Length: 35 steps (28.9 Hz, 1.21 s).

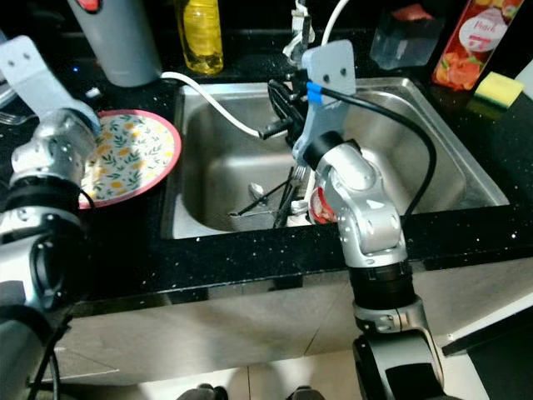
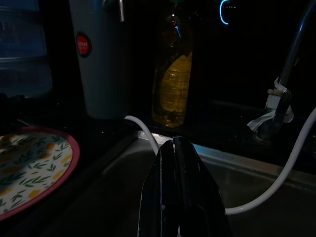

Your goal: Kitchen organization

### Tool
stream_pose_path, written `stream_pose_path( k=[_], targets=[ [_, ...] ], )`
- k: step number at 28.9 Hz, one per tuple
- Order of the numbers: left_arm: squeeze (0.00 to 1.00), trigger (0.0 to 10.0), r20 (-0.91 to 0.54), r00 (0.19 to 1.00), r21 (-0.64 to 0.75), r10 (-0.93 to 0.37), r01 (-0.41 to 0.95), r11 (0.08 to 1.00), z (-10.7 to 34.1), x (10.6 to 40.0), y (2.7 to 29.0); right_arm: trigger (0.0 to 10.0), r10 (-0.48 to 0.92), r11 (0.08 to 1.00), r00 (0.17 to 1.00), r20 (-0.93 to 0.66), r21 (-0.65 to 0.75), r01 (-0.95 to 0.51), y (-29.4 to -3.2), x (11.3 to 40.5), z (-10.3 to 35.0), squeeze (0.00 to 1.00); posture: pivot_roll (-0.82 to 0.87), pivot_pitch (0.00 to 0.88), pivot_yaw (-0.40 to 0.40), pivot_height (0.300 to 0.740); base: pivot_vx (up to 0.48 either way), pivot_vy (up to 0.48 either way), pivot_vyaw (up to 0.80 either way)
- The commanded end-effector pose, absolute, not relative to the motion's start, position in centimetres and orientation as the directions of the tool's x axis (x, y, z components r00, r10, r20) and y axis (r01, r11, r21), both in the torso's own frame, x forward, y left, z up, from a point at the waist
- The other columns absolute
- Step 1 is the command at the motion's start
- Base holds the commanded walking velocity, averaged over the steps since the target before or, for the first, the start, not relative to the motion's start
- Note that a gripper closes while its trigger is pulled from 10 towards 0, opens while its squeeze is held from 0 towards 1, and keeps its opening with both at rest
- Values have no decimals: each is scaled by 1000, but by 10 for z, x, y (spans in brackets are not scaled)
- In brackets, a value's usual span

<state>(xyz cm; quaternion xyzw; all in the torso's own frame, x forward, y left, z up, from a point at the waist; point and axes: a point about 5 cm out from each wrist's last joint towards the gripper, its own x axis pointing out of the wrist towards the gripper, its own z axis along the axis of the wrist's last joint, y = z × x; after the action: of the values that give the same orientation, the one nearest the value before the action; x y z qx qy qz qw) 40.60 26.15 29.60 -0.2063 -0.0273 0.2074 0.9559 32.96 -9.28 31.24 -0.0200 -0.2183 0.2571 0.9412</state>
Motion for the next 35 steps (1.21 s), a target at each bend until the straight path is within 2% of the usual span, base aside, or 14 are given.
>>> stream_pose_path(
  k=[1, 3, 5, 7, 11, 13, 15, 16, 19, 24, 26, 29, 32, 35],
  targets=[
    [0, 10000, -28, 906, -426, 421, -392, 815, 299, 405, 268, 10000, 490, 867, 756, 434, -155, -474, -95, 326, 320, 0, 72, 209, 7, 740, 0, 0, 0],
    [0, 10000, -47, 913, -512, 406, -371, 775, 303, 406, 270, 10000, 489, 867, 753, 439, -150, -476, -97, 324, 322, 0, 68, 217, 11, 740, 0, 0, 0],
    [0, 10000, -47, 913, -512, 406, -371, 775, 303, 406, 270, 10000, 489, 867, 753, 439, -150, -476, -97, 324, 322, 0, 68, 217, 11, 740, 0, 0, 0],
    [0, 10000, -126, 912, -537, 390, -393, 747, 299, 407, 268, 10000, 482, 870, 759, 437, -135, -475, -100, 323, 319, 0, 67, 218, 16, 740, 0, 0, 0],
    [0, 10000, -110, 905, -485, 410, -409, 773, 301, 407, 269, 10000, 477, 872, 763, 436, -130, -471, -100, 322, 319, 0, 63, 216, 22, 740, 0, 0, 0],
    [0, 10000, -67, 900, -432, 432, -416, 800, 306, 407, 270, 10000, 473, 875, 766, 436, -127, -468, -100, 322, 318, 0, 63, 216, 22, 740, 0, 0, 0],
    [0, 10000, 187, 914, -223, 360, -317, 922, 337, 406, 253, 10000, 459, 883, 773, 438, -126, -452, -103, 323, 317, 0, 65, 189, 28, 740, 0, 0, 0],
    [0, 10000, 259, 916, -144, 307, -277, 950, 346, 404, 244, 10000, 455, 885, 775, 438, -125, -448, -104, 322, 316, 0, 65, 181, 29, 740, 0, 0, 0],
    [0, 10000, 310, 920, -72, 241, -230, 970, 350, 400, 235, 10000, 449, 888, 779, 437, -123, -443, -106, 322, 314, 0, 69, 164, 29, 740, 0, 0, 0],
    [0, 10000, 282, 941, -54, 188, -180, 982, 341, 390, 229, 10000, 444, 891, 783, 435, -120, -439, -108, 321, 312, 0, 74, 137, 26, 740, 0, 0, 0],
    [0, 10000, 229, 959, -38, 166, -161, 986, 332, 385, 225, 10000, 443, 891, 785, 433, -118, -437, -108, 321, 311, 0, 79, 123, 24, 740, 0, 0, 0],
    [0, 10000, 74, 990, 63, 121, -125, 990, 304, 374, 214, 10000, 444, 891, 789, 425, -116, -439, -109, 321, 306, 0, 87, 96, 18, 740, 0, 0, 0],
    [0, 10000, 44, 996, 129, 78, -83, 988, 295, 363, 213, 10000, 444, 891, 792, 419, -116, -439, -110, 321, 303, 0, 90, 71, 15, 740, 0, 0, 0],
    [0, 10000, 20, 998, 108, 62, -64, 992, 292, 355, 213, 10000, 443, 892, 795, 414, -117, -436, -111, 321, 301, 0, 96, 51, 13, 740, 0, 0, 0]
  ],
)
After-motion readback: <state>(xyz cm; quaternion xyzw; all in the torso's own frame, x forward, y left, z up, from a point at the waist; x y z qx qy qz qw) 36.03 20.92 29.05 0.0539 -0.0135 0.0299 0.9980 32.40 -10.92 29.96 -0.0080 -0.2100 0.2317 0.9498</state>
